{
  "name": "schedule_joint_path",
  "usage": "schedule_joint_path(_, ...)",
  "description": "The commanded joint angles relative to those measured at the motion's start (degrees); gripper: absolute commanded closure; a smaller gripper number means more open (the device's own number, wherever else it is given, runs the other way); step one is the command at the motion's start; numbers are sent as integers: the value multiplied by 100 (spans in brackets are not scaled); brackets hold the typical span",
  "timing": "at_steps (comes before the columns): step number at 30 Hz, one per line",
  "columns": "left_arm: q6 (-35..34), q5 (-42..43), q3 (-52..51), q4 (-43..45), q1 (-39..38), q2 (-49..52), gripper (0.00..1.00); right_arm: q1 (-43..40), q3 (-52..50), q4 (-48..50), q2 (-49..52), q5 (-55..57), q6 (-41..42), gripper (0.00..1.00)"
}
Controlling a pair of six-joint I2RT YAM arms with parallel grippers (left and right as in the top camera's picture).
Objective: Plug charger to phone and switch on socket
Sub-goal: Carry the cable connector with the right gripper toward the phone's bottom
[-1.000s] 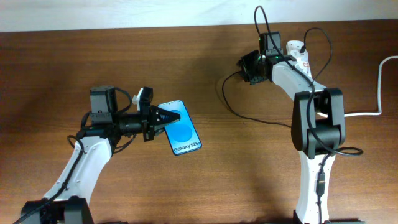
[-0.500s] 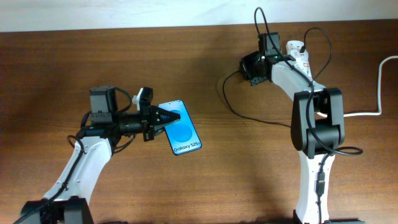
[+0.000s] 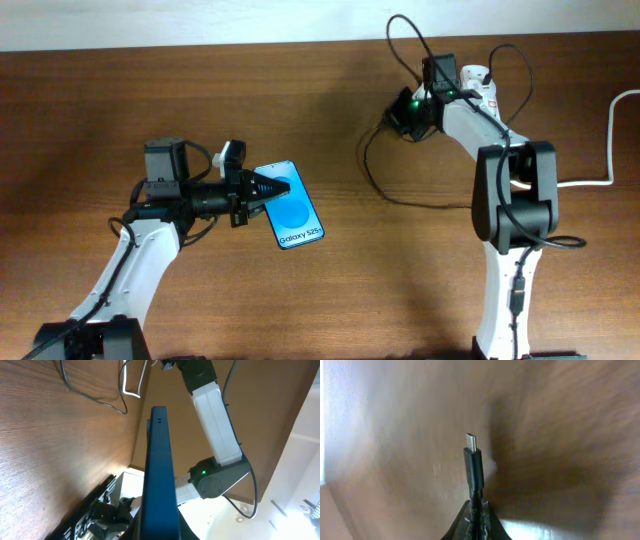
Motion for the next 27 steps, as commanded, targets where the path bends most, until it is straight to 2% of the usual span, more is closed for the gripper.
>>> schedule_joint_path(1,48,273,85,118,22,13,100,0,-109,-544,-546,-988,-1432,96)
schedule_joint_path(7,17,1143,87,1438,22,13,100,0,-109,-2201,-1340,-1471,-2822,96)
schedule_joint_path(10,4,1145,87,1521,44,13,100,0,-109,-3128,-1705,-1517,-3635,96)
schedule_joint_path(19,4,1147,87,1600,247,13,100,46,-111,-5775,-2260,-2885,-6526,96)
schedule_joint_path(24,4,1147,87,1602,245,13,100,299,-114,-6811,-2275,-2944,-7405,95)
schedule_joint_path(27,4,1147,87,1602,245,13,100,479,-114,-7224,-2332,-2942,-7580,96)
